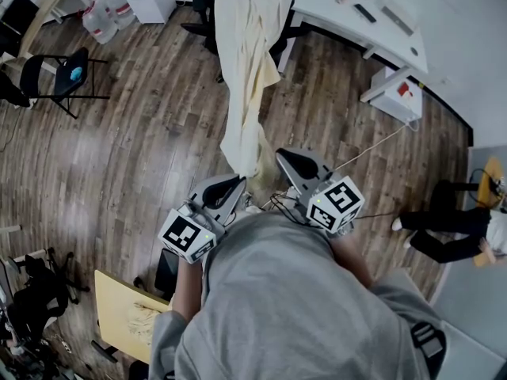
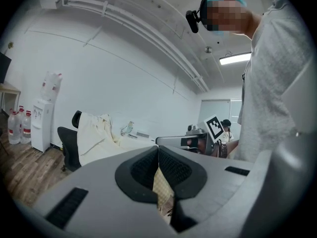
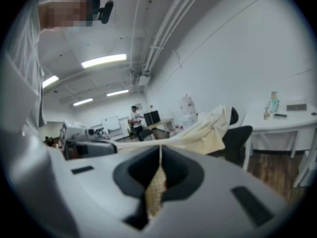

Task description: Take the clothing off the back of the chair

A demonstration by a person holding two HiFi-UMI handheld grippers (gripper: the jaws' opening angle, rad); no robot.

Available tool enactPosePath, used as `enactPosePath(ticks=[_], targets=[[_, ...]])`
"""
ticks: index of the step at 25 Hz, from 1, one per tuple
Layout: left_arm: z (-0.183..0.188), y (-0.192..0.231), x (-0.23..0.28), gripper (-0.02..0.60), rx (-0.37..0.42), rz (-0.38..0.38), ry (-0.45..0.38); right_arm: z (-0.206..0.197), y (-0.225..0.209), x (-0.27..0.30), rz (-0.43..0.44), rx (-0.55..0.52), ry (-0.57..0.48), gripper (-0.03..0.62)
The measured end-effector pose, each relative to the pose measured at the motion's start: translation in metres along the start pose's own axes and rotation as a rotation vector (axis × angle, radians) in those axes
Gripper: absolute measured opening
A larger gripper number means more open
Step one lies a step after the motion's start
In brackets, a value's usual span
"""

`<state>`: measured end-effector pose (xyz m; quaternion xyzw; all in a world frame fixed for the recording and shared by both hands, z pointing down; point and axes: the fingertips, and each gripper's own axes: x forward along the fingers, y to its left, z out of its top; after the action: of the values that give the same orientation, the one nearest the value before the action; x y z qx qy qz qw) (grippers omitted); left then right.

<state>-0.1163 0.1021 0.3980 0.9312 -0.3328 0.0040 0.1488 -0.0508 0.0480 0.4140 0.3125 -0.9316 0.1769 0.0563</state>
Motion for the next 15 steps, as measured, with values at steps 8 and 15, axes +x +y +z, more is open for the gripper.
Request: enactPosePath(ticks=[8,15], targets=[[-0.003,-0.012,0.001,0.035,-0.005,-0.069,0.022,0.0,-0.002,-0.001,-0.01,0.003,0.003,0.035],[-0.006,-0.019,0.0,0.035,-0.013,-0.109,0.029,-0.001,0.0,0.001,-0.007,0.0,0.004,0.035]])
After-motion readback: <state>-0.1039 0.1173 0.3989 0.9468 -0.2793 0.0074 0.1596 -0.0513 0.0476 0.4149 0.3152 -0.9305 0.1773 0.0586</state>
